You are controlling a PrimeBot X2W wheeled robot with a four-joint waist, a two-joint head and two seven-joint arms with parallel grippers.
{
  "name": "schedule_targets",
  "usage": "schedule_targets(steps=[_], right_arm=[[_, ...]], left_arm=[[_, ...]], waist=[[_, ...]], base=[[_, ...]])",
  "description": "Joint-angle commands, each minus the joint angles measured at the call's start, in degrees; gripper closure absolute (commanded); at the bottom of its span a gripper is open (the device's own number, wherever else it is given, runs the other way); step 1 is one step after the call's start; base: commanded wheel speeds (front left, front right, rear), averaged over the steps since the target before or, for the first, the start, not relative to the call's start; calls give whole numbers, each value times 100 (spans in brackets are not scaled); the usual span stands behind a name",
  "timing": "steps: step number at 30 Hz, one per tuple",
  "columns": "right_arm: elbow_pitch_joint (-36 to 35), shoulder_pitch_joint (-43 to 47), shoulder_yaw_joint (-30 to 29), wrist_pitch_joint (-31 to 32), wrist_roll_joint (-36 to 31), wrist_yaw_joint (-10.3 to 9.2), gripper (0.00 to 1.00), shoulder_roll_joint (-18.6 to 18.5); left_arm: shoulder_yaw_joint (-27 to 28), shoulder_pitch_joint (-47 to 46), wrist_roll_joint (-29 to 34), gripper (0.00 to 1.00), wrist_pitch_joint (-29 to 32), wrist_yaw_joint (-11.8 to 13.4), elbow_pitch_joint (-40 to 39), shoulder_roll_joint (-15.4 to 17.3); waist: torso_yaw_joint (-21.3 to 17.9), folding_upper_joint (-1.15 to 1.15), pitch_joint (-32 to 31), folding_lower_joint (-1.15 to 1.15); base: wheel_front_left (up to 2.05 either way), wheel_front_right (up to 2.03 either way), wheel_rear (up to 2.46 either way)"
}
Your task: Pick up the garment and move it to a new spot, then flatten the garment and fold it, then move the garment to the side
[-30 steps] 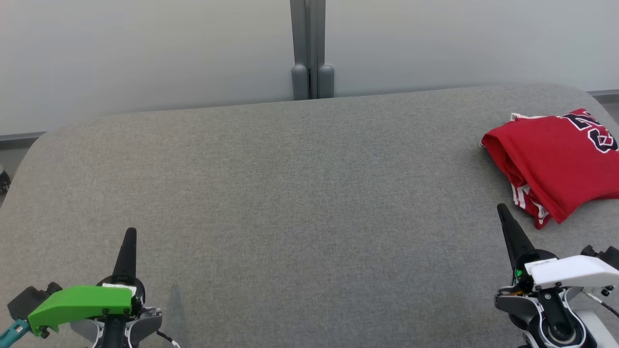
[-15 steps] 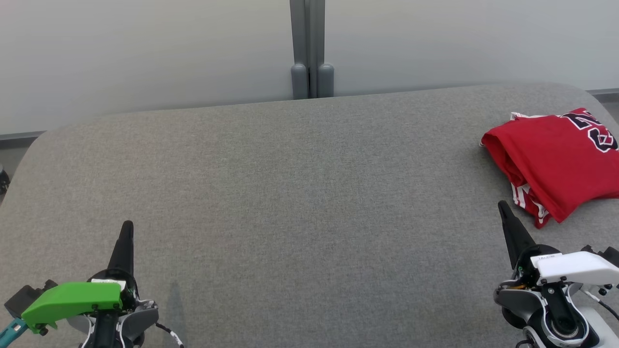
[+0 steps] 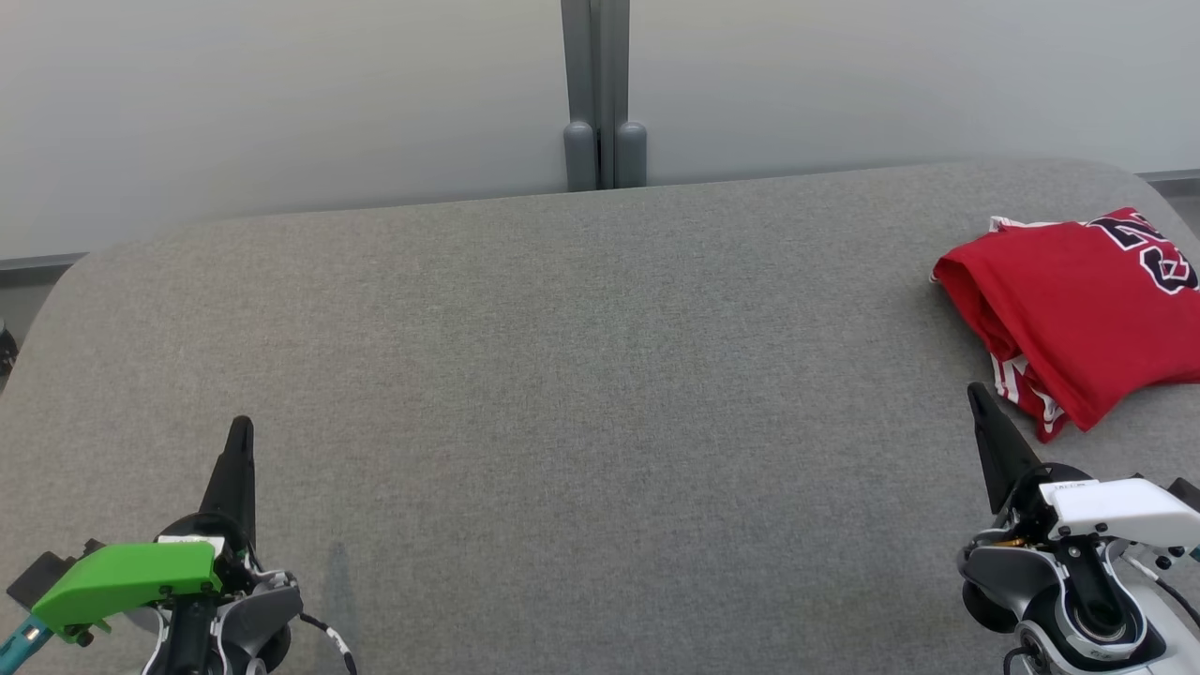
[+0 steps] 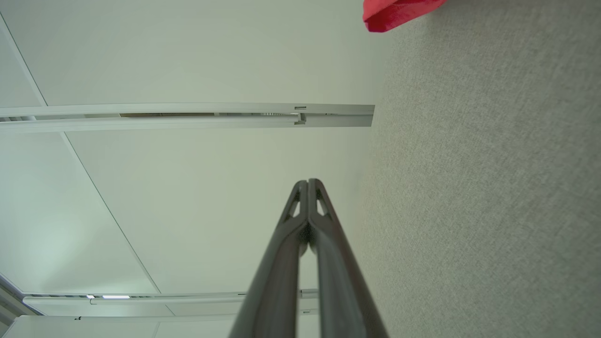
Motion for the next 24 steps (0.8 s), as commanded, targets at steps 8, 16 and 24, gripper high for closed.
schedule_targets(steps=[8, 16, 24], right_arm=[[10, -112, 128, -115, 312, 4, 100, -118], [-31, -124, 204, -180, 367, 4, 100, -181], [-59, -135, 276, -238, 433, 4, 100, -238]], left_arm=[[73, -102, -182, 100, 60, -52, -18, -18], [78, -101, -172, 100, 69, -51, -21, -21], [84, -101, -162, 100, 73, -49, -24, -26]], waist=[[-1, 0, 5, 0], [-1, 0, 6, 0], [-1, 0, 7, 0]], base=[[0, 0, 0], [0, 0, 0], [0, 0, 0]])
